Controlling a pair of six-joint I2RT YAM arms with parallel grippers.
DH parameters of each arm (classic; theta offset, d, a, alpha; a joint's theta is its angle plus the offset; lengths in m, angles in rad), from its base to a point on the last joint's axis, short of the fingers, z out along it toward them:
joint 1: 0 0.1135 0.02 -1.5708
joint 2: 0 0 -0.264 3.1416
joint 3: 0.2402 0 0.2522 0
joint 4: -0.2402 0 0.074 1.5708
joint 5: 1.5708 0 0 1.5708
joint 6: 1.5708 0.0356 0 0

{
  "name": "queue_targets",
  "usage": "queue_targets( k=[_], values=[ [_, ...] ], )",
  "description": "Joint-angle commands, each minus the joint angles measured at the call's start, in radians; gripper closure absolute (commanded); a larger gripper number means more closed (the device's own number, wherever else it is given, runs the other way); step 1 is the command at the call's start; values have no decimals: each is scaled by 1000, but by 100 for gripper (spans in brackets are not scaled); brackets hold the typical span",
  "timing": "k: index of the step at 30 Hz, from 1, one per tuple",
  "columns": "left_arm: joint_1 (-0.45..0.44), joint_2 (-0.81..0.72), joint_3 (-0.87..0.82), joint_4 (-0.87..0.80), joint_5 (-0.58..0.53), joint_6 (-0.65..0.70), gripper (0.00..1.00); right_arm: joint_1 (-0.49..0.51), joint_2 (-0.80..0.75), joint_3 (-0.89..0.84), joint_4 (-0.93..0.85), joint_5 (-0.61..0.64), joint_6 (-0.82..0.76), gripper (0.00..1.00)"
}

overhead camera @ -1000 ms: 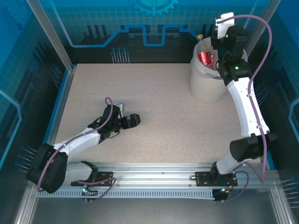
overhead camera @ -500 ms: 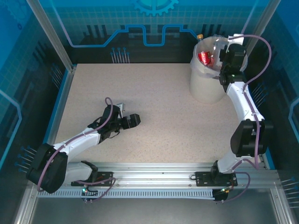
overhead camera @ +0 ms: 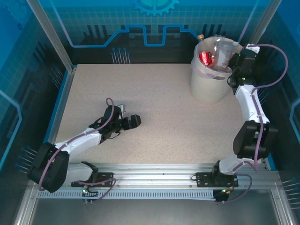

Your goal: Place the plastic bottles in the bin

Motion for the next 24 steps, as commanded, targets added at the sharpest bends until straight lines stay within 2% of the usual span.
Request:
queue_targets(
  k=[1, 8, 10, 14, 16, 19, 24],
  values=[
    [8, 6, 26, 0, 14, 19, 1, -14, 49, 41, -156, -80, 61, 67],
    [9, 6, 26, -4, 11, 20, 1, -5, 69, 72, -230, -133, 32, 63],
    [9, 7, 27, -2, 13, 19, 1, 0, 59, 80, -242, -135, 17, 56],
    [9, 9, 28, -5, 14, 20, 1, 14, 32, 131, -291, -97, -39, 34],
    [10, 9, 28, -4, 14, 20, 1, 14, 16, 161, -319, -77, -52, 27],
    [8, 10, 29, -2, 12, 21, 1, 14, -27, 162, -317, -67, -64, 20],
    [9, 10, 31, -5, 11, 29, 1, 9, -118, 127, -279, -62, -59, 17]
  ],
)
